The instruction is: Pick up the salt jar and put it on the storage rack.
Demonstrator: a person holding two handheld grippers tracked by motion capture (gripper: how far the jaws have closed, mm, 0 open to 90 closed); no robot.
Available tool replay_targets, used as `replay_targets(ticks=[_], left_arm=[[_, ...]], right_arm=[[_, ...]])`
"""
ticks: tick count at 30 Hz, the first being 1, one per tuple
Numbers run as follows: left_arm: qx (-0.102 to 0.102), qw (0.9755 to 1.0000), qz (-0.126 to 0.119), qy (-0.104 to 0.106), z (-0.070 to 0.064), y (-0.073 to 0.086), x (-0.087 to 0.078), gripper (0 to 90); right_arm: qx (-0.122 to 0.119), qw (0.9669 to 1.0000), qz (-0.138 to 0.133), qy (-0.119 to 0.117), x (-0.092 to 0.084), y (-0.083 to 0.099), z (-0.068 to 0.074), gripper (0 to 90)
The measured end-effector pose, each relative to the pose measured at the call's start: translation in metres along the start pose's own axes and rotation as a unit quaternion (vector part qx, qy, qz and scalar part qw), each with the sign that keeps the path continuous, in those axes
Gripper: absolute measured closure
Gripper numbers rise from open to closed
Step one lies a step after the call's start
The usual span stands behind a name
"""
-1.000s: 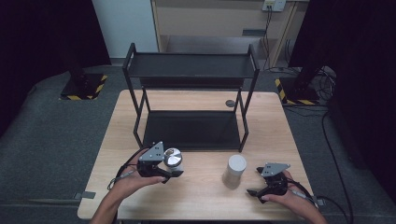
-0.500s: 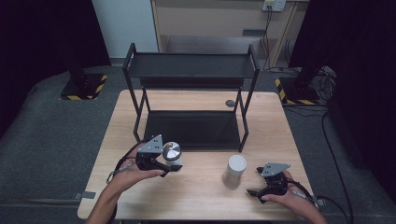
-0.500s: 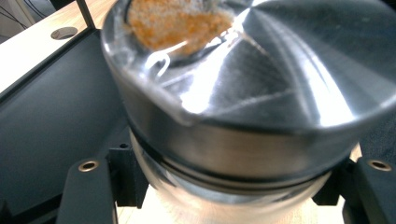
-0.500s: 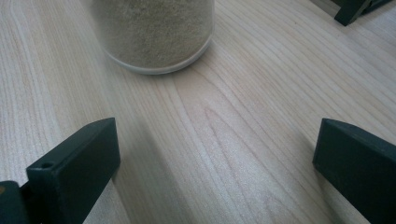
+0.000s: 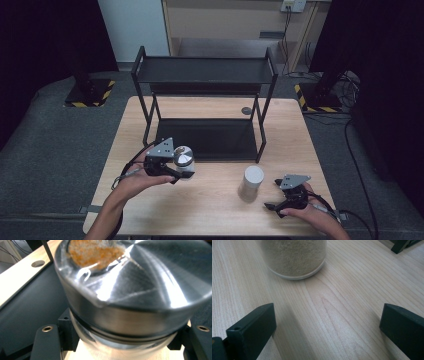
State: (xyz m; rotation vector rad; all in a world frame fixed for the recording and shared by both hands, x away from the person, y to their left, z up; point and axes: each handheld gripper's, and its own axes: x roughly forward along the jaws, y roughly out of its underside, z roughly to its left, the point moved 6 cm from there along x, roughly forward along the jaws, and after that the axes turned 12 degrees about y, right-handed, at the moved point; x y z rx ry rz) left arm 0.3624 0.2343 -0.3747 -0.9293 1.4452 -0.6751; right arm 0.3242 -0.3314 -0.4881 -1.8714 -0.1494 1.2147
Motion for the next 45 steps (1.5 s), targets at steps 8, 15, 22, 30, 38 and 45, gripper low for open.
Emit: replay_targets(ticks=[8,15,22,30,38,45], left_arm=[[0.012,0.9998,0.011,0.007,0.008,-0.024,-0.006,29.8],[0.022,0.9995,0.015,0.016,0.017,-0.042,-0.009,29.8],[0.031,0.9993,0.016,0.016,0.024,-0.062,-0.018,29.8],[0.035,0.9990,0.027,0.007,0.030,-0.088,-0.032,29.8],[0.043,0.9987,0.025,-0.005,0.036,-0.113,-0.050,29.8],[0.047,0.9983,0.032,-0.015,0.041,-0.133,-0.060,29.8]], right_arm=[[0.000,1.0000,0.000,0.000,0.000,0.000,0.000,1.5],[0.001,1.0000,-0.001,-0.001,0.000,0.000,0.000,1.6],[0.001,1.0000,0.000,-0.001,0.000,0.000,0.000,1.6],[0.001,1.0000,0.000,-0.001,0.000,0.000,0.000,1.6],[0.001,1.0000,-0.001,0.000,0.000,0.000,0.000,1.6],[0.001,1.0000,-0.002,0.000,0.000,0.000,0.000,1.6]])
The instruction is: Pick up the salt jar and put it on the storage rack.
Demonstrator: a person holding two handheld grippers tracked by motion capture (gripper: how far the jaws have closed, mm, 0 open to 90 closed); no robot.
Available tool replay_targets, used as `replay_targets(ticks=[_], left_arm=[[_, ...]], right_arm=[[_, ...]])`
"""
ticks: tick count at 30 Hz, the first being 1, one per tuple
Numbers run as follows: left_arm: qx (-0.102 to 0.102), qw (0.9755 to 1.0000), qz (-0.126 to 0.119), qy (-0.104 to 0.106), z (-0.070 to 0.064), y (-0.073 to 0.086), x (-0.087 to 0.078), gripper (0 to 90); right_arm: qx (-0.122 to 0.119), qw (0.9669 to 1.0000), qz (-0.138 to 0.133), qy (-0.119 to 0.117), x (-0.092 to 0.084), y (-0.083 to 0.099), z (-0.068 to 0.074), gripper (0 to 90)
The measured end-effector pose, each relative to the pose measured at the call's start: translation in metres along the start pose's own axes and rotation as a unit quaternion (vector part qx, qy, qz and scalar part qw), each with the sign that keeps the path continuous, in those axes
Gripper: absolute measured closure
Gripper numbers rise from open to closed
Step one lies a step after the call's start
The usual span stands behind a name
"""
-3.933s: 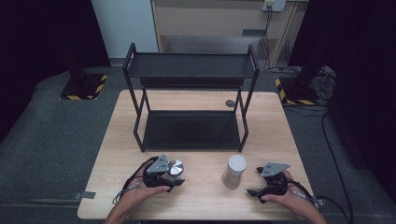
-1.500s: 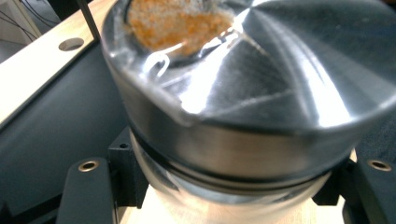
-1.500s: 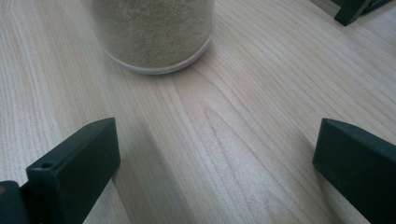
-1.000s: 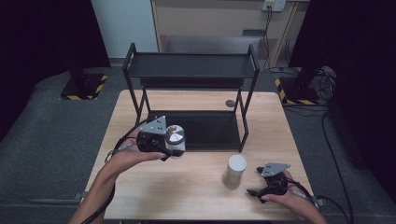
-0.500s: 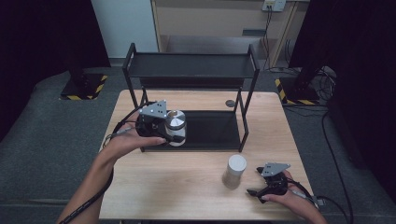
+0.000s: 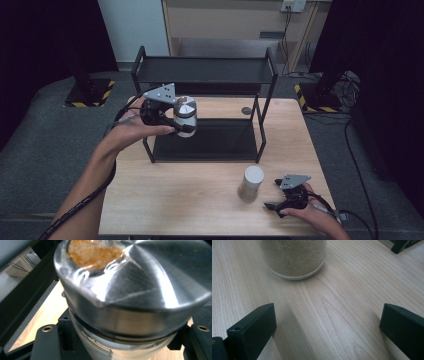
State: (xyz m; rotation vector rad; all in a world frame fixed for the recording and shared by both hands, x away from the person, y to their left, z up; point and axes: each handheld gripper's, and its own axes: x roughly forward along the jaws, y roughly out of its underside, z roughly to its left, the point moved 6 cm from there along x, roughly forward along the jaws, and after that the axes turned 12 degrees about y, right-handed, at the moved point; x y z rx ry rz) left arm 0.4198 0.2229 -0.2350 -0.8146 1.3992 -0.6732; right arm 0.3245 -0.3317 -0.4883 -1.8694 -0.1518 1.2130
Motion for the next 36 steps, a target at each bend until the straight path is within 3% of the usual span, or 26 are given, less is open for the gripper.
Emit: replay_targets(ticks=[12,21,36], left_arm=[[0.010,0.9999,0.000,-0.009,0.014,-0.030,-0.014,29.8],[-0.002,0.9996,-0.004,-0.026,0.028,-0.046,-0.026,29.8],[-0.005,0.9988,-0.011,-0.048,0.042,-0.065,-0.039,29.8]], right_arm=[[0.000,1.0000,0.000,0.000,0.000,0.000,0.000,1.6],[0.000,1.0000,0.001,0.000,0.000,0.000,0.000,1.6],[0.000,1.0000,0.001,0.000,0.000,0.000,0.000,1.6]])
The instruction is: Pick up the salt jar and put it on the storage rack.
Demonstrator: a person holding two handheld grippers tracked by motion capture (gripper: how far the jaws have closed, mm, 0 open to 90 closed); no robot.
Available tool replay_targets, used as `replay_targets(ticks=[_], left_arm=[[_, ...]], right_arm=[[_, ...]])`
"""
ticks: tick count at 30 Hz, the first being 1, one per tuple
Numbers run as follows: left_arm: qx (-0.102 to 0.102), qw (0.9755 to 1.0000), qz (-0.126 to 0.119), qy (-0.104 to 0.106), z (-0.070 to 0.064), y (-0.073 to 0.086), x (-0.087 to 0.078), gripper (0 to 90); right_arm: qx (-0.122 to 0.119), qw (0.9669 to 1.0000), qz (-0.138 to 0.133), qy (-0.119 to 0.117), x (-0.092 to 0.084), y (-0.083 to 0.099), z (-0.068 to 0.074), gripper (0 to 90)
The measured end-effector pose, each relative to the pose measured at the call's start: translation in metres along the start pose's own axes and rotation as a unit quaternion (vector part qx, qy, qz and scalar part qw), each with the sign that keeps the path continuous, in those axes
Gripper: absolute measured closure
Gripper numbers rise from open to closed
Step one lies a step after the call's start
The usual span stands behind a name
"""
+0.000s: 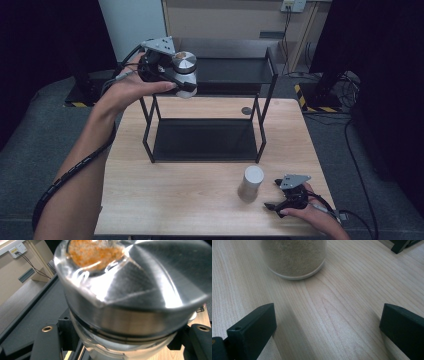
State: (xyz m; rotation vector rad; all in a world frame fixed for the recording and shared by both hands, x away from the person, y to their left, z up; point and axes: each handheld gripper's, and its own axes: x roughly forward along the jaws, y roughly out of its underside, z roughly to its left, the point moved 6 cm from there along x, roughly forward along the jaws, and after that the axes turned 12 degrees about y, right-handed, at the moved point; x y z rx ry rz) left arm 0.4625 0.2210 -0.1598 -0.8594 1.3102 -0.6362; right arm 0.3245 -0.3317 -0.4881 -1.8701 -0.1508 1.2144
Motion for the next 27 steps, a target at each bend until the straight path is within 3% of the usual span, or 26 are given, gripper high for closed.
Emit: replay_targets(ticks=[14,27], left_arm=[[-0.004,0.9999,-0.005,-0.012,0.014,-0.010,0.001,29.8],[-0.029,0.9975,-0.012,-0.063,0.017,-0.016,0.004,29.8]], right_arm=[[0.000,1.0000,0.001,0.000,0.000,0.000,0.000,1.6],[0.000,1.0000,0.001,0.000,0.000,0.000,0.000,1.6]])
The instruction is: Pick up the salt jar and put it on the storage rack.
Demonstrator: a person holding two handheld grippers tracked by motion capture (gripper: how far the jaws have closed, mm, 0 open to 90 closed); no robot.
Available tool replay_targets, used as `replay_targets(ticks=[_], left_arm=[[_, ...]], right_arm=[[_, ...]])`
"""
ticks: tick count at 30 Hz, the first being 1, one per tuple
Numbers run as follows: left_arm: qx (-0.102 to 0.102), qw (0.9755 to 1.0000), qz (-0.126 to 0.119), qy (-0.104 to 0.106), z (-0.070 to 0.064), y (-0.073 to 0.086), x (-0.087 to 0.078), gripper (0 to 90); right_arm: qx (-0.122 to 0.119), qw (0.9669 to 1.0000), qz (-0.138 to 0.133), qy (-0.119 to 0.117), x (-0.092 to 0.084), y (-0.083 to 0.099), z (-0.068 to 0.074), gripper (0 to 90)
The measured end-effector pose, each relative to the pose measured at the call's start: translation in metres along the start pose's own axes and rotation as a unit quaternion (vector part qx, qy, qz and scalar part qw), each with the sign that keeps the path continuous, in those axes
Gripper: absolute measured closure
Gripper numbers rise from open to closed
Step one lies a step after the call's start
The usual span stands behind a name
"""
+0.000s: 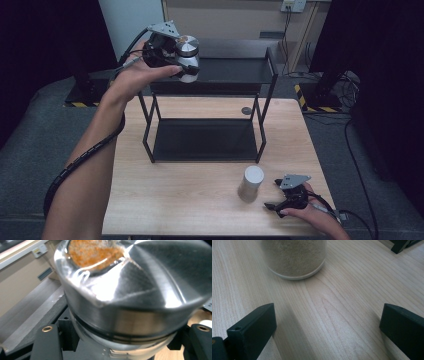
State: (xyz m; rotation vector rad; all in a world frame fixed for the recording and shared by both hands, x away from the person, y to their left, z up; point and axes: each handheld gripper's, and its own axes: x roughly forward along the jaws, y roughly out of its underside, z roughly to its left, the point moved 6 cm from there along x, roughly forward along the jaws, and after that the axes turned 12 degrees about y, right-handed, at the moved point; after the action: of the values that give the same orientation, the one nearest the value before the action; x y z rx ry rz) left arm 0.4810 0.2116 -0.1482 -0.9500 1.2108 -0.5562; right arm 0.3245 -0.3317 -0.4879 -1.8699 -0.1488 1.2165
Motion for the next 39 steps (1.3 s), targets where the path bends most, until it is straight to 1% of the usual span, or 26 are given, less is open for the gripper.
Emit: replay_targets(ticks=[2,4,11,13,16,18,25,29,35,37,39], left_arm=[[-0.011,0.9999,-0.005,-0.009,0.001,0.001,0.001,29.8],[-0.015,0.9996,0.000,-0.024,0.001,0.000,0.003,29.8],[-0.034,0.9980,0.002,-0.053,0.002,0.001,0.008,29.8],[-0.039,0.9976,0.003,-0.058,0.002,0.001,0.010,29.8],[-0.045,0.9964,0.007,-0.072,0.001,0.001,0.013,29.8],[-0.053,0.9953,0.009,-0.081,0.001,0.001,0.015,29.8],[-0.072,0.9927,0.004,-0.096,0.002,0.003,0.021,29.8],[-0.079,0.9915,0.007,-0.104,0.002,0.003,0.025,29.8],[-0.088,0.9903,0.003,-0.107,0.004,0.004,0.030,29.8],[-0.086,0.9907,-0.002,-0.106,0.006,0.006,0.032,29.8],[-0.090,0.9902,-0.002,-0.107,0.008,0.007,0.033,29.8]], right_arm=[[0.000,1.0000,0.000,0.000,0.000,0.000,0.000,1.6],[0.000,1.0000,0.000,0.000,0.000,0.000,0.000,1.6],[0.000,1.0000,0.000,0.000,0.000,0.000,0.000,1.6],[0.000,1.0000,0.000,0.000,0.000,0.000,0.000,1.6],[0.000,1.0000,0.000,0.000,0.000,0.000,0.000,1.6],[0.000,1.0000,0.000,0.000,0.000,0.000,0.000,1.6],[0.000,1.0000,0.000,0.000,0.000,0.000,0.000,1.6],[0.000,1.0000,0.000,0.000,0.000,0.000,0.000,1.6],[0.000,1.0000,0.000,0.000,0.000,0.000,0.000,1.6],[0.000,1.0000,0.000,0.000,0.000,0.000,0.000,1.6],[0.000,1.0000,0.000,0.000,0.000,0.000,0.000,1.6]])
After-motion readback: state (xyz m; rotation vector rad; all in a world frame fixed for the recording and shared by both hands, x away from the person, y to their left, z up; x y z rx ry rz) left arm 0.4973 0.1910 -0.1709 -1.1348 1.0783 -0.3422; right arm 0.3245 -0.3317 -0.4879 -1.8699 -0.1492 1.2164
